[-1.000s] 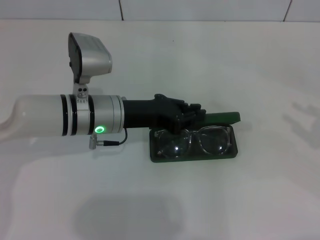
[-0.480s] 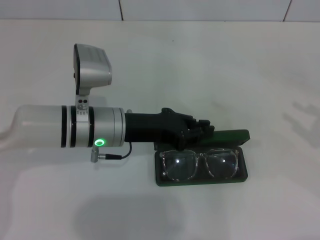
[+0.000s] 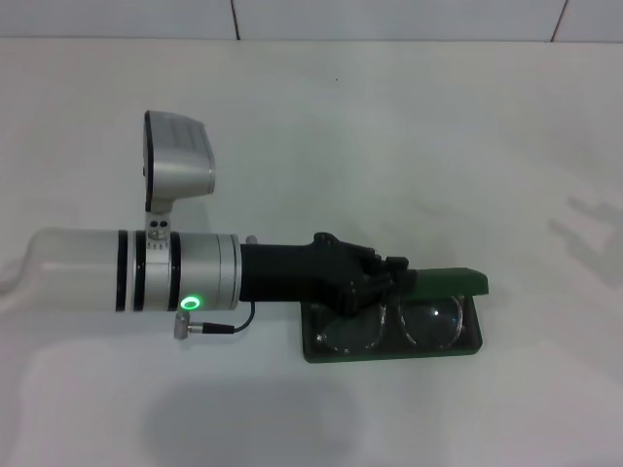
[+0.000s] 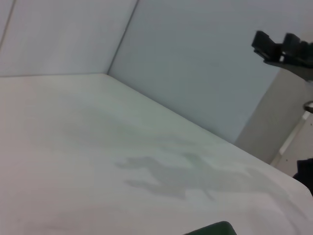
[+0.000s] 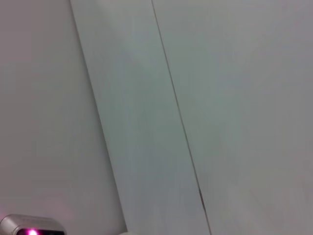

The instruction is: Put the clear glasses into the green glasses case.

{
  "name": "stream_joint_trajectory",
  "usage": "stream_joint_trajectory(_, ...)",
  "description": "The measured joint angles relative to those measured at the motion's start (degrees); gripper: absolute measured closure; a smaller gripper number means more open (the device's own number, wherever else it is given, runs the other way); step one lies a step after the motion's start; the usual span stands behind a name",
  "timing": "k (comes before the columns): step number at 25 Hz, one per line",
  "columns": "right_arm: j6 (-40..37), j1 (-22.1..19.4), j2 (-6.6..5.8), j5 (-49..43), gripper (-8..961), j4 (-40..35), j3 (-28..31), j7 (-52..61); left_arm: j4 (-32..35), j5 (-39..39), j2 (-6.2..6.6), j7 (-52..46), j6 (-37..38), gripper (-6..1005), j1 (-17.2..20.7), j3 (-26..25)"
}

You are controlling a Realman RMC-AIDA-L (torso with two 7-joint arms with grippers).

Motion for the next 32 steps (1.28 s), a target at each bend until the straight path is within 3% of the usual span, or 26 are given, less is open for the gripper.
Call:
stream_joint_trajectory(5,0.0,0.2,0.05,0.0,539,0.0,0.0,0.0,0.0,-3.1,0.00,2.5,0.5,850,1.3,3.8)
stream_joint_trajectory(16,-0.1,0.6,-0.05,0.0,538,0.7,0.0,-0.1,1.3,-15.7,0.00,10.1,0.0,849,4.8,18.3)
stream_joint_trajectory(25,-0.3,0.0,-0.46,0.0,537,0.8,0.2,-0.1,14.8,-22.5,0.34,6.5,1.0,849,8.8,28.9)
stream_joint_trajectory(32,-0.3,0.3,-0.67,-1.3,537,0.8,-0.1,-0.1,20.3,-22.6,1.34,3.5,7.5,845,9.6,26.8)
